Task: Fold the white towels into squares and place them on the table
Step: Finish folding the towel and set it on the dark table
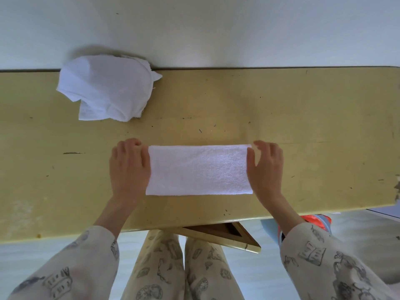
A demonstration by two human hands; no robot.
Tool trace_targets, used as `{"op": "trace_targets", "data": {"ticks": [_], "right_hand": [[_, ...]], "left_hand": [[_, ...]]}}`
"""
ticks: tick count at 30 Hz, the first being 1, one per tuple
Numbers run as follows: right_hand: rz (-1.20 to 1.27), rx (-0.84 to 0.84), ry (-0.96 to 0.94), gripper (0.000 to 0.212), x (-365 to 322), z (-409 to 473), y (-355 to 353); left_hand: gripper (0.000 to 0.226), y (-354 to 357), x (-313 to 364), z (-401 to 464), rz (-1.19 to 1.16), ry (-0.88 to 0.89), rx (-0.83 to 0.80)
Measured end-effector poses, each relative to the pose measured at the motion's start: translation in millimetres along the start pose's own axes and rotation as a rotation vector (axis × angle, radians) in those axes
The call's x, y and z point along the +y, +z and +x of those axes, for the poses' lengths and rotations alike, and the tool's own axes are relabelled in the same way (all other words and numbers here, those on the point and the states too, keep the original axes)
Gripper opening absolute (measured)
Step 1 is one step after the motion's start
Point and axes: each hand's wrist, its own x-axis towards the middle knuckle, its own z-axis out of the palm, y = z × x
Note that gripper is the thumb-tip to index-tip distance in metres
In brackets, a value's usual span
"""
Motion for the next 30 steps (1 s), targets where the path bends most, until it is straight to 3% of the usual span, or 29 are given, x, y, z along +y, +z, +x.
{"op": "trace_targets", "data": {"ticks": [3, 6, 9, 13, 22, 30], "right_hand": [[-0.066, -0.039, -0.311, 0.034, -14.4, -23.9, 21.5], [-0.087, -0.160, -0.388, 0.039, -30.5, -40.8, 47.9], [-0.186, -0.221, -0.314, 0.048, -21.0, -40.1, 60.3], [-0.359, -0.264, -0.345, 0.060, 1.9, -37.3, 57.5], [-0.412, -0.261, -0.288, 0.066, 0.9, -36.9, 59.1], [-0.424, -0.296, -0.268, 0.066, -2.7, -36.3, 56.7]], "left_hand": [[0.023, 20.8, 21.4, -22.0, 0.085, 0.329, -0.008], [0.033, 52.6, 32.8, -36.3, 0.136, 0.520, -0.146], [0.044, 69.7, 22.7, -36.2, 0.230, 0.531, -0.238], [0.053, 67.4, 3.4, -30.1, 0.312, 0.576, -0.220], [0.061, 56.4, -27.3, -18.4, 0.301, 0.489, -0.217], [0.047, 37.1, -31.7, -4.6, 0.169, 0.466, -0.237]]}}
